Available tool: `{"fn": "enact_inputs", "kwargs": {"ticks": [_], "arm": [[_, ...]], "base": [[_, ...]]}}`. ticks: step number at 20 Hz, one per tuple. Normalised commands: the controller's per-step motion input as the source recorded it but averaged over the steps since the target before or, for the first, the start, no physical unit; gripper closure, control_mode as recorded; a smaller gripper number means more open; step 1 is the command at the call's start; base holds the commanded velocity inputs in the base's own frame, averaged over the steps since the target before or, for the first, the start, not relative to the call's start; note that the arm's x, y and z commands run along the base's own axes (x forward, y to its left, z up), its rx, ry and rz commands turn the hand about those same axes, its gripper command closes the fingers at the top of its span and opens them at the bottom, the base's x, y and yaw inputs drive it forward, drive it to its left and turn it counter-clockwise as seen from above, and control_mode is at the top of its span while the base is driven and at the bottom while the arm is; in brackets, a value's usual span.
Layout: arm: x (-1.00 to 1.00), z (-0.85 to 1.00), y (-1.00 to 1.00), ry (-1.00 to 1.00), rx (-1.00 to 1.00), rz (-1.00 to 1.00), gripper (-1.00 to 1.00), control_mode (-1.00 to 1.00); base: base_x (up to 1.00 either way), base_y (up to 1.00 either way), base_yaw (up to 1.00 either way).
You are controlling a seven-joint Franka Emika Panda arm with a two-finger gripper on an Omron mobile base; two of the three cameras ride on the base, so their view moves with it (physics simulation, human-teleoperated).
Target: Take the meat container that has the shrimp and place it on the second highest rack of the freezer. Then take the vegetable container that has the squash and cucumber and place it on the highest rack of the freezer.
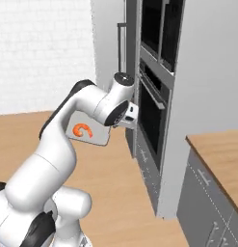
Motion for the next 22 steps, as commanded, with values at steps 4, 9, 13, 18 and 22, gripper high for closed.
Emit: {"fn": "enact_inputs", "kwargs": {"ticks": [4, 9, 13, 18, 22], "arm": [[0.00, 0.00, 0.00, 0.00, 0.00, 0.00, 1.00, 1.00], [0.00, 0.00, 0.00, 0.00, 0.00, 0.00, 1.00, 1.00], [0.00, 0.00, 0.00, 0.00, 0.00, 0.00, 1.00, 1.00], [0.00, 0.00, 0.00, 0.00, 0.00, 0.00, 1.00, 1.00], [0.00, 0.00, 0.00, 0.00, 0.00, 0.00, 1.00, 1.00]], "base": [[0.09, 0.26, 0.91], [0.81, 0.00, 0.48], [1.00, 0.00, 0.07], [1.00, 0.00, 0.00], [1.00, 0.00, -0.07]]}}
